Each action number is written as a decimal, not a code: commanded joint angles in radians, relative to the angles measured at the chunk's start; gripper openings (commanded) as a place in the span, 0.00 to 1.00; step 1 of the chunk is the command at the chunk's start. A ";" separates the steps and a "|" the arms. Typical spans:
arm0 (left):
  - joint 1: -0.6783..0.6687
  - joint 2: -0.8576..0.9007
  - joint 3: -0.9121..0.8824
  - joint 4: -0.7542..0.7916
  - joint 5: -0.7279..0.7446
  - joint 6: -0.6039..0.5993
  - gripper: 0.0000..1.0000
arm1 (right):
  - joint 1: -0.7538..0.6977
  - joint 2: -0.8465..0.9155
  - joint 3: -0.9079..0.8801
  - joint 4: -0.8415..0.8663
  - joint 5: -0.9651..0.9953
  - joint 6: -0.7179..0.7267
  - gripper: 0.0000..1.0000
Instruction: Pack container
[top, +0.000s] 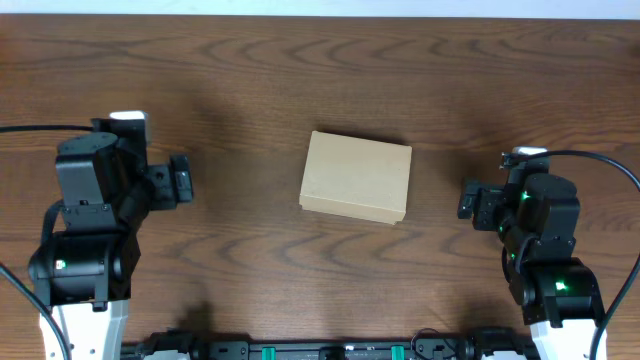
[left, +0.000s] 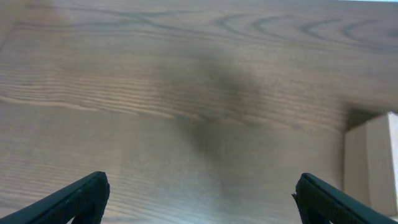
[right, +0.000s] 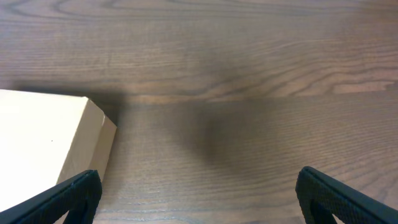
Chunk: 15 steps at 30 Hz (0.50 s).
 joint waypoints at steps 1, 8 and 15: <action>0.006 0.034 -0.014 -0.002 -0.040 -0.014 0.96 | 0.001 -0.005 -0.007 0.007 0.017 -0.002 0.99; 0.005 0.032 -0.105 0.122 0.117 0.125 0.95 | 0.002 -0.005 -0.008 0.032 0.017 -0.030 0.95; 0.005 -0.093 -0.351 0.381 0.394 0.155 0.95 | 0.003 -0.011 -0.009 0.023 0.017 -0.037 0.91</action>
